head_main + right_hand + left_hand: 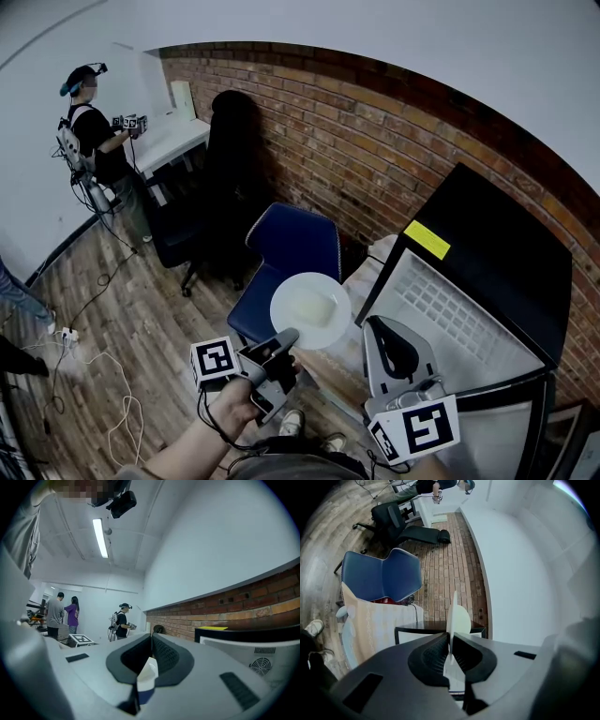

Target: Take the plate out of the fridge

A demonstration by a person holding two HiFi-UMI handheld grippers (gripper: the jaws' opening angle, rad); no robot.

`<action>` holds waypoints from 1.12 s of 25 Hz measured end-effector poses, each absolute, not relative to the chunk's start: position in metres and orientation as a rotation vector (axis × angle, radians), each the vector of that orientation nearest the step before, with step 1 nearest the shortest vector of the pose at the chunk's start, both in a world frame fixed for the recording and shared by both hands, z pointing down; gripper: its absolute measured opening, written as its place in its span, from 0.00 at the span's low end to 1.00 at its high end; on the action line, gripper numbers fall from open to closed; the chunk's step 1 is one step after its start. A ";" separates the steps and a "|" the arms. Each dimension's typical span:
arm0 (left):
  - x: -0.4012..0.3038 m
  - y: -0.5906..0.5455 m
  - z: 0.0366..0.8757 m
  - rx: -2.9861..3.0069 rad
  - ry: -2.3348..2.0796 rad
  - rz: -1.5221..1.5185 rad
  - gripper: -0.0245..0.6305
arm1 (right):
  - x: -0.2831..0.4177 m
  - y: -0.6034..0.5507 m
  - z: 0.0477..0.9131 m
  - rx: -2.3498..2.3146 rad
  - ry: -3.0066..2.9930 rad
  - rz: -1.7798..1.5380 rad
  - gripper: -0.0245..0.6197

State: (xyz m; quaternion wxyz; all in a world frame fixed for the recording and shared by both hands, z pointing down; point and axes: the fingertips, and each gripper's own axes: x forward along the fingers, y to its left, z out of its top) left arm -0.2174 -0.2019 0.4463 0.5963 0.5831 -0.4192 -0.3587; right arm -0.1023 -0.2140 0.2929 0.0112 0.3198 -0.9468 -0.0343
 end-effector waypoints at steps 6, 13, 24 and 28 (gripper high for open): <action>-0.218 -0.198 0.453 1.338 -0.966 -0.836 0.08 | -0.104 -0.210 0.311 0.965 -2.922 -0.085 0.09; -0.218 -0.199 0.451 1.343 -0.961 -0.828 0.08 | -0.099 -0.212 0.307 0.982 -2.922 -0.082 0.09; -0.213 -0.201 0.450 1.354 -0.954 -0.810 0.08 | -0.095 -0.213 0.304 0.995 -2.929 -0.085 0.09; -0.214 -0.202 0.450 1.353 -0.956 -0.807 0.08 | -0.095 -0.214 0.304 0.995 -2.928 -0.085 0.09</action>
